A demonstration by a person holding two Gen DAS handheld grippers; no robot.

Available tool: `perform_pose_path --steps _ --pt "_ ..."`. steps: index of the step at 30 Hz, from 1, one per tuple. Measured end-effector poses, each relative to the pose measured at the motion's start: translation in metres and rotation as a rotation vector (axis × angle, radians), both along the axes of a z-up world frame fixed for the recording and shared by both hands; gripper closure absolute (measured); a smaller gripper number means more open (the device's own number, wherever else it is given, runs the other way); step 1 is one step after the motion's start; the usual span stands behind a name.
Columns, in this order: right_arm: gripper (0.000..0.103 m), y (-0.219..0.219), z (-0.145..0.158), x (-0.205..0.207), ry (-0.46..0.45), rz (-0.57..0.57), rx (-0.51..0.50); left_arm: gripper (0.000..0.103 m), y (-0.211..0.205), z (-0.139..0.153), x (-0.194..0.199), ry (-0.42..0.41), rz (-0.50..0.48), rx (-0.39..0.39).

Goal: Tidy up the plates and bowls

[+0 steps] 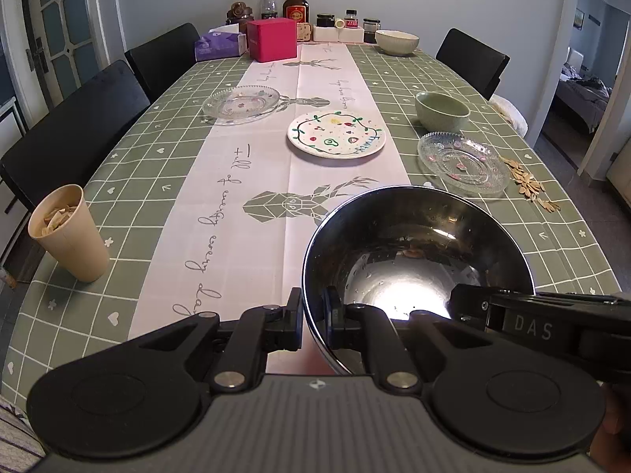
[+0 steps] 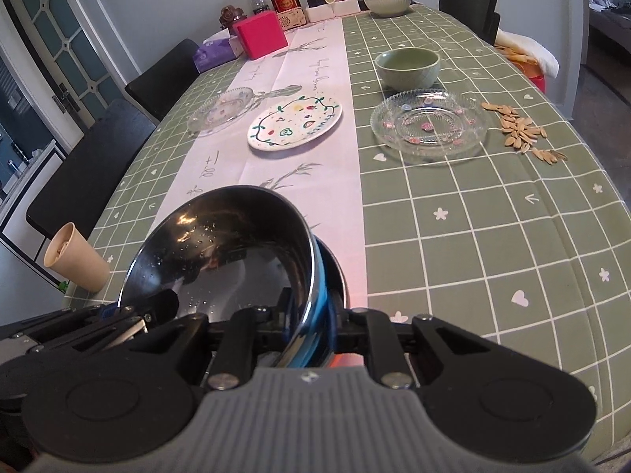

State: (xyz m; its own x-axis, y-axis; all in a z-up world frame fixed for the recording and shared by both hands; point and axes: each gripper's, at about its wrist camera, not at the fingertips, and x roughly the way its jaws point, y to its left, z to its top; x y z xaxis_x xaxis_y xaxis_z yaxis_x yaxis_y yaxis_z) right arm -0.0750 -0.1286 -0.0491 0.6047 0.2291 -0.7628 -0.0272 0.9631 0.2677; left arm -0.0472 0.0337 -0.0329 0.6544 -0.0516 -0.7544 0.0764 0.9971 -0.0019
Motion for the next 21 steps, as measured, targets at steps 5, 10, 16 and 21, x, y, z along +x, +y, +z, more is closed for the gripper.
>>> perform_pose_path --steps 5,10,16,21 --pt "0.089 -0.002 -0.001 0.002 0.007 -0.005 0.003 0.092 -0.001 -0.002 0.001 0.004 -0.003 0.005" --pt "0.089 -0.001 -0.002 0.002 0.003 -0.011 0.003 0.091 -0.001 -0.002 0.001 0.002 -0.004 0.01" --pt "0.088 0.006 0.001 0.0 -0.015 0.009 -0.052 0.084 -0.008 -0.004 0.001 0.008 -0.041 0.051" --pt "0.078 0.01 0.004 -0.002 -0.03 0.027 -0.065 0.078 -0.007 -0.005 0.002 0.027 -0.056 0.014"
